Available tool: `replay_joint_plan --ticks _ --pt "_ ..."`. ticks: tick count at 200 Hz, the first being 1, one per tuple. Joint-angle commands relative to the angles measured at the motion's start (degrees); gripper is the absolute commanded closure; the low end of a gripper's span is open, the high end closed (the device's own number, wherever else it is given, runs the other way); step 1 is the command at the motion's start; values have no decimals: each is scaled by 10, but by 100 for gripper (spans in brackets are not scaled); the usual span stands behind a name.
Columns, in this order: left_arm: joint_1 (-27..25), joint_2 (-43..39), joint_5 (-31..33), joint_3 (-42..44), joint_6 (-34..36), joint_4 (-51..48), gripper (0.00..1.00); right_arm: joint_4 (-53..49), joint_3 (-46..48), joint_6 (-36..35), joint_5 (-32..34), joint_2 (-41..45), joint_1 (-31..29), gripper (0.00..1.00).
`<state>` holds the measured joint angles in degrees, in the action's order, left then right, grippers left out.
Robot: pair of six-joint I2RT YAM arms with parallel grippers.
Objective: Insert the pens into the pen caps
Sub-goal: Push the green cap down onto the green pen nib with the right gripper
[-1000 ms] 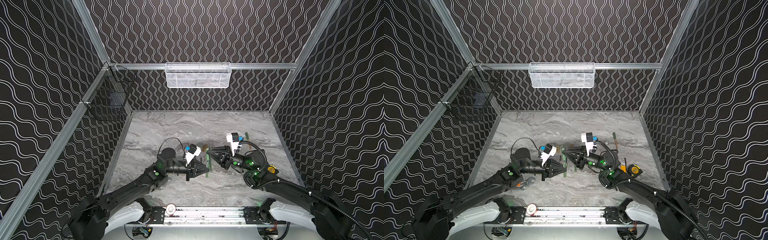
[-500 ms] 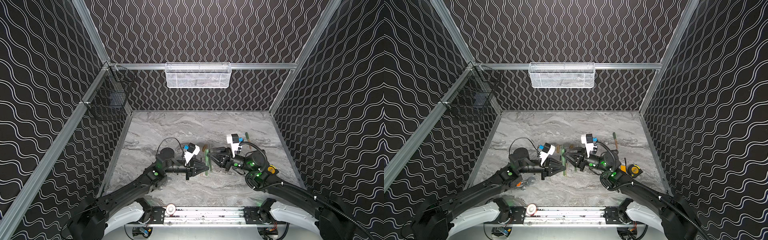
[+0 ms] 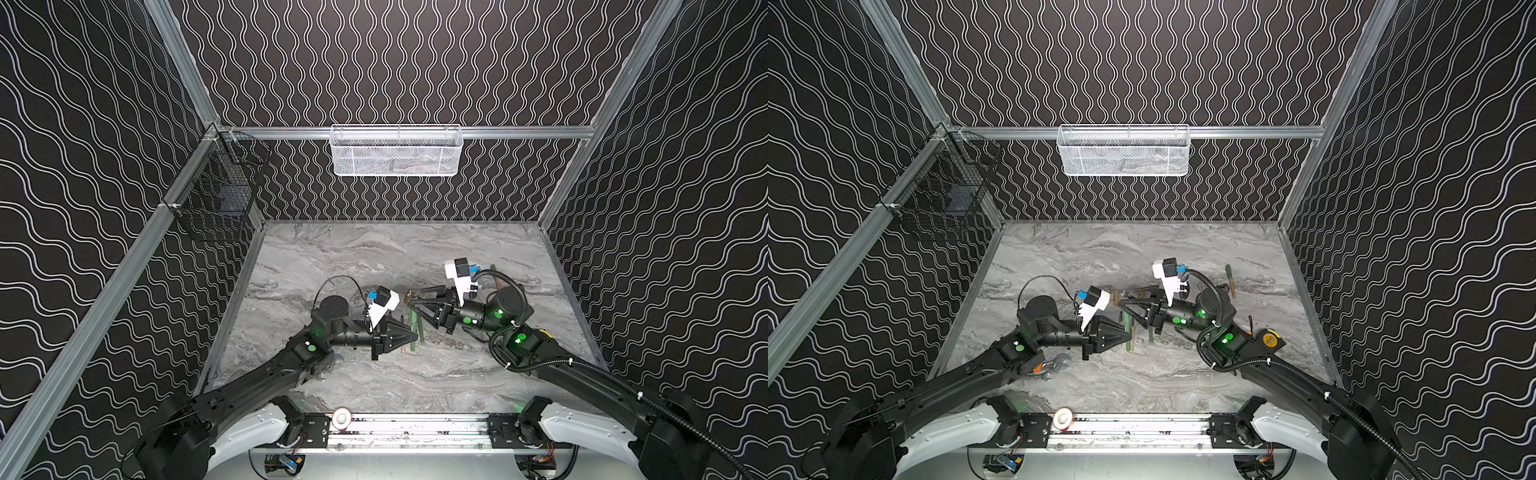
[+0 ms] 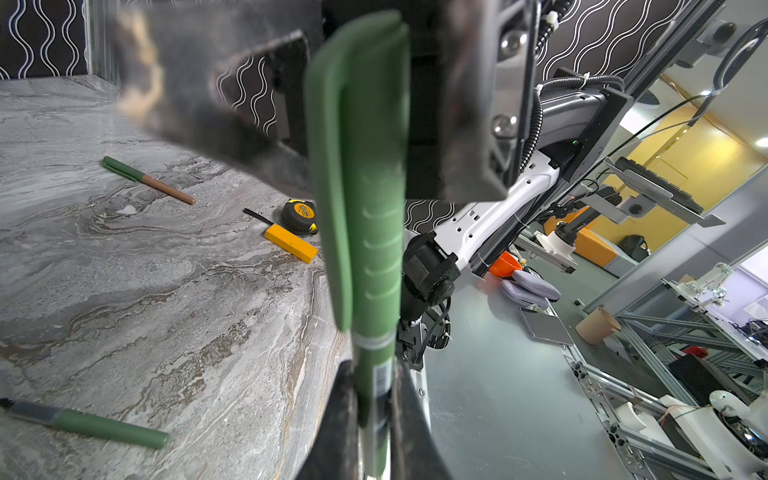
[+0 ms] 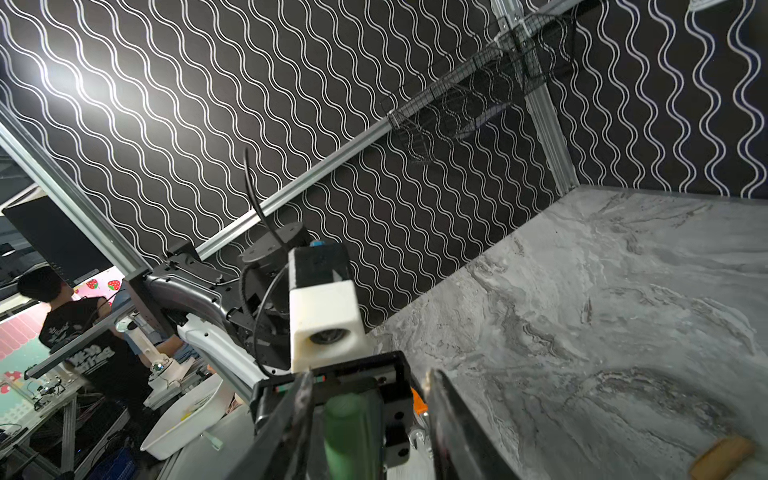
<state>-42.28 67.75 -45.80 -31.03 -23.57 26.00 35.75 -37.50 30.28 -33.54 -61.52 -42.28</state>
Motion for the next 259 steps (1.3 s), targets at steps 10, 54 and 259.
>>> replay_joint_plan --ticks 10,54,259 --pt "1 2 5 -1 14 15 100 -57 -22 -33 -7 -7 -15 67" --pt "1 2 4 -3 10 21 100 -98 -25 -55 4 -4 -35 91" --pt "94 3 -106 -135 -188 375 100 -34 73 -41 -9 -14 -114 100"
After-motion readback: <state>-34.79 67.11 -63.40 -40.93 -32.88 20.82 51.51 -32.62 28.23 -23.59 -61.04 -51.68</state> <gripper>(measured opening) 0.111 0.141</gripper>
